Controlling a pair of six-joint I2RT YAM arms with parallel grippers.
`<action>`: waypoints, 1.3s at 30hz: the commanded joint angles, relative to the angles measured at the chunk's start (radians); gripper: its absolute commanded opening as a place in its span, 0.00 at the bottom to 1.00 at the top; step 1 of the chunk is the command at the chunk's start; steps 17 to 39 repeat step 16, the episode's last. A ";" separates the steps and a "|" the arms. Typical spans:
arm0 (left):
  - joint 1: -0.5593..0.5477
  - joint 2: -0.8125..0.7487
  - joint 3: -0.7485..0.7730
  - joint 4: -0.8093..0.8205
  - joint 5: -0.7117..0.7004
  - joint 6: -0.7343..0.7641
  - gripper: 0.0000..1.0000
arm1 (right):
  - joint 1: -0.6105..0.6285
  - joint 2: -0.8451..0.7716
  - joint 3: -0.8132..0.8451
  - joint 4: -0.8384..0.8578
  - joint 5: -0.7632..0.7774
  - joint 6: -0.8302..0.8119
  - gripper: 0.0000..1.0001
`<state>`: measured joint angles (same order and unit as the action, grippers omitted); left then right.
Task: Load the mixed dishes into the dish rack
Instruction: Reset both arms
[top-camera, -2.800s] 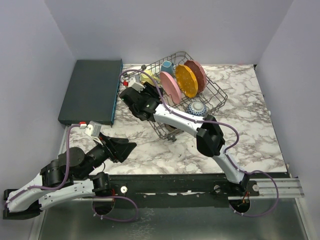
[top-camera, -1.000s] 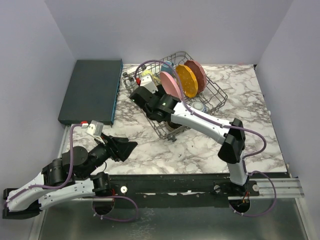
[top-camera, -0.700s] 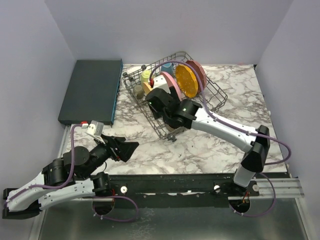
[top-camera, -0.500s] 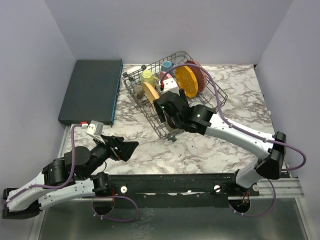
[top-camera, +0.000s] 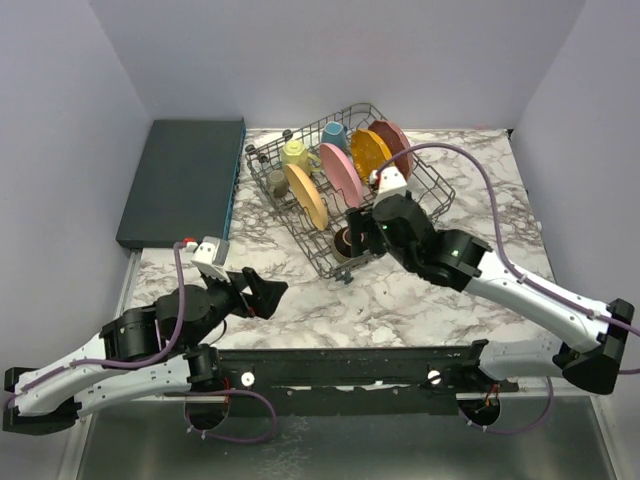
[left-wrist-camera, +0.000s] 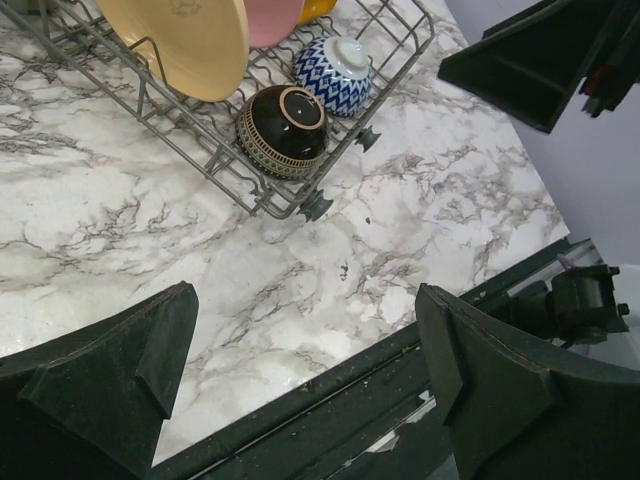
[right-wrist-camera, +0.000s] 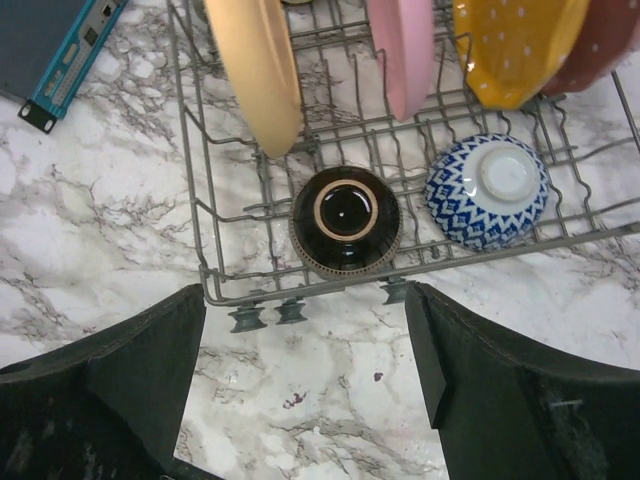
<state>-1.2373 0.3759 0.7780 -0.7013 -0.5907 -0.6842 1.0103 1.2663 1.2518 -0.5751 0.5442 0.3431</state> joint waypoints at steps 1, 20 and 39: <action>0.002 0.037 0.027 -0.024 -0.020 0.005 0.99 | -0.101 -0.115 -0.078 0.050 -0.137 0.031 0.88; 0.002 0.053 0.039 -0.027 -0.068 0.007 0.99 | -0.340 -0.257 -0.278 0.103 -0.392 0.054 0.89; 0.002 0.053 0.039 -0.027 -0.068 0.007 0.99 | -0.340 -0.257 -0.278 0.103 -0.392 0.054 0.89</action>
